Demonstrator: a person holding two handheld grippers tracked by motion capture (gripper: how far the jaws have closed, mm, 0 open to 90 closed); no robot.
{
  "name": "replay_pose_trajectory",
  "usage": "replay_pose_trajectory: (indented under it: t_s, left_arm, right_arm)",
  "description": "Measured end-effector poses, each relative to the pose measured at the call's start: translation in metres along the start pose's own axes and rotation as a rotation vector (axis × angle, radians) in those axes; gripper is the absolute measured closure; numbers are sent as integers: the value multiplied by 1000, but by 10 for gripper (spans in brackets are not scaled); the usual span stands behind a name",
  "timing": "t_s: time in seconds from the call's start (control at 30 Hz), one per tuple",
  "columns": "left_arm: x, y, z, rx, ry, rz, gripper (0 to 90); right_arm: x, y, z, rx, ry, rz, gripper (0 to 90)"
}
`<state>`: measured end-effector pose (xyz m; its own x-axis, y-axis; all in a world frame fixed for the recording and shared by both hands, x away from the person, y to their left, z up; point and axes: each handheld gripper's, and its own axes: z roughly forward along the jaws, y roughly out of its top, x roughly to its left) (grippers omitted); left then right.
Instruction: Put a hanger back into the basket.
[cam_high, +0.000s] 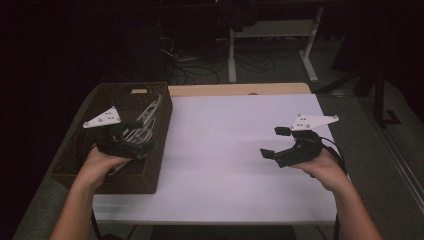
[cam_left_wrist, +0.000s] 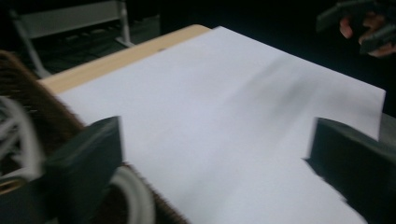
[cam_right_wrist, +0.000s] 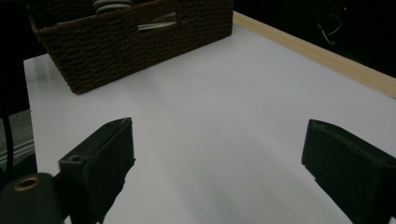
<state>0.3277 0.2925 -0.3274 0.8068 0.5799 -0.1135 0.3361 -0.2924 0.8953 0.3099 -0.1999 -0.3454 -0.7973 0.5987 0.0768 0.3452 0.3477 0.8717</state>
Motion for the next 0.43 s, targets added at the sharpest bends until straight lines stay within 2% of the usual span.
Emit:
replay_pose_trajectory:
  t_s: [0.03, 0.13, 0.43]
  left_arm:
    - [-2, -1, 4, 6, -9, 10, 0]
    - [-5, -3, 10, 47, 5, 42, 0]
    - [-3, -7, 9, 30, 8, 25, 0]
  right_arm:
    - [0, 0, -1, -1, 0, 1, 73]
    - [0, 0, -2, 1, 1, -3, 70]
    - [-1, -2, -1, 3, -3, -2, 67]
